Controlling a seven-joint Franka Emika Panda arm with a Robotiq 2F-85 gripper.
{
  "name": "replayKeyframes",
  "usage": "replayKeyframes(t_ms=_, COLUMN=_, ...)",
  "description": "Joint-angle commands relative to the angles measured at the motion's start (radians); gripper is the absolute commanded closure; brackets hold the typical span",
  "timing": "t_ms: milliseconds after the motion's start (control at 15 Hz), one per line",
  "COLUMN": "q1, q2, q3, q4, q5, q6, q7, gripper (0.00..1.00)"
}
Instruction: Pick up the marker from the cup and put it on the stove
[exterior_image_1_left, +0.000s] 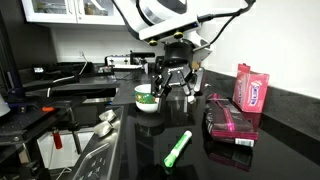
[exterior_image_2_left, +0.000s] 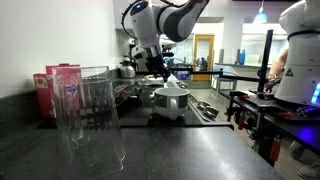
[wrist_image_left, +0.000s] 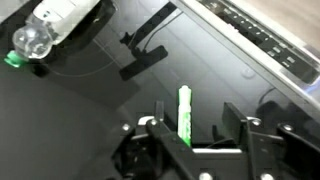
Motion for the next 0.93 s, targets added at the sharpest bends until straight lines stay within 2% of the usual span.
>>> replayKeyframes(t_ms=0, q1=0.005, q2=-0.045, q3=0.000, q4=-0.020, q5=-0.007, q6=0.024, q7=0.019, gripper=0.01)
replayKeyframes(t_ms=200, q1=-0.017, q2=-0.140, q3=0.039, q4=-0.069, q5=0.084, q6=0.044, q7=-0.017, gripper=0.00)
replayKeyframes(t_ms=400, q1=-0.028, q2=-0.258, q3=0.068, q4=-0.103, q5=0.250, q6=0.016, q7=-0.041, gripper=0.00)
replayKeyframes(t_ms=667, q1=-0.022, q2=-0.416, q3=0.069, q4=-0.151, q5=0.423, q6=0.008, q7=-0.078, gripper=0.00)
replayKeyframes(t_ms=867, q1=-0.008, q2=-0.504, q3=0.057, q4=-0.200, q5=0.483, q6=0.022, q7=-0.072, gripper=0.00)
